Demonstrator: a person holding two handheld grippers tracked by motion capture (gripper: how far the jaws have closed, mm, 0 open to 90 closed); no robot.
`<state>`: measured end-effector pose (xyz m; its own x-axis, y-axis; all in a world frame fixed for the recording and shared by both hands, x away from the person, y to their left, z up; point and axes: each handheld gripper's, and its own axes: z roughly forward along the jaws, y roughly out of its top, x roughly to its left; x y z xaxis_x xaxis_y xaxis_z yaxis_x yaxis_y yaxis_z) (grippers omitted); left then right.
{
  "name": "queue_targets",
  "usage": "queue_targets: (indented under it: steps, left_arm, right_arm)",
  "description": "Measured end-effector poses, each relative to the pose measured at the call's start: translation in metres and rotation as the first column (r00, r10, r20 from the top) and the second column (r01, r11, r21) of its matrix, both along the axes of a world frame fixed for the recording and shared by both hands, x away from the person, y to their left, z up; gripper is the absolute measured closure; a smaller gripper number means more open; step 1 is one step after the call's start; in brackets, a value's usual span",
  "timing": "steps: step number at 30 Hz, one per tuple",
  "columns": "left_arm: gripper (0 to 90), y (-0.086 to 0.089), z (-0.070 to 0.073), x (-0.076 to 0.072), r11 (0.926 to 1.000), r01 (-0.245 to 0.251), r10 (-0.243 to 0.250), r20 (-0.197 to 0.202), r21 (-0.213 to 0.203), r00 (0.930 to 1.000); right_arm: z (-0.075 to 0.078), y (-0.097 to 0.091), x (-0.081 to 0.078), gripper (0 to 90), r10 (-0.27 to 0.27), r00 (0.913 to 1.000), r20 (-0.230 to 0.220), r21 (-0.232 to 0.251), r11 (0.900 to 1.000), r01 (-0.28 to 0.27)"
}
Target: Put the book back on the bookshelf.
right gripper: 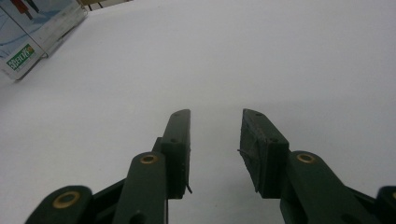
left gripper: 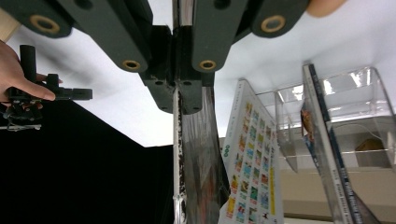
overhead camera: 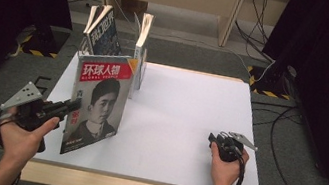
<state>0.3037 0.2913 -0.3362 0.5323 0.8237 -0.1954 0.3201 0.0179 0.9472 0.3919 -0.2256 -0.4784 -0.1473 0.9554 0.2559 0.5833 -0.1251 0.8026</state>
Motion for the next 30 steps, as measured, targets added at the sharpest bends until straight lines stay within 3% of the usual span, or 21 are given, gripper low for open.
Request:
queue_targets:
  steps: [14, 21, 30]
  left_arm:
    - [87.0, 0.037, 0.001, -0.017, 0.9966, -0.079, 0.079, 0.004, -0.024, 0.9968]
    - [87.0, 0.056, 0.006, -0.022, 0.9897, -0.142, 0.142, 0.022, -0.022, 0.9896]
    - [87.0, 0.078, 0.008, -0.020, 0.9797, -0.200, 0.200, 0.015, -0.018, 0.9797]
  right_arm:
    - [0.000, 0.001, 0.001, 63.7, -0.003, 1.0000, -0.005, -0.003, 1.0000, 0.003]
    - [0.000, 0.001, 0.001, 63.6, -0.003, 1.0000, -0.002, -0.004, 1.0000, 0.003]
    - [0.000, 0.001, 0.001, 63.6, -0.004, 1.0000, -0.003, -0.003, 1.0000, 0.004]
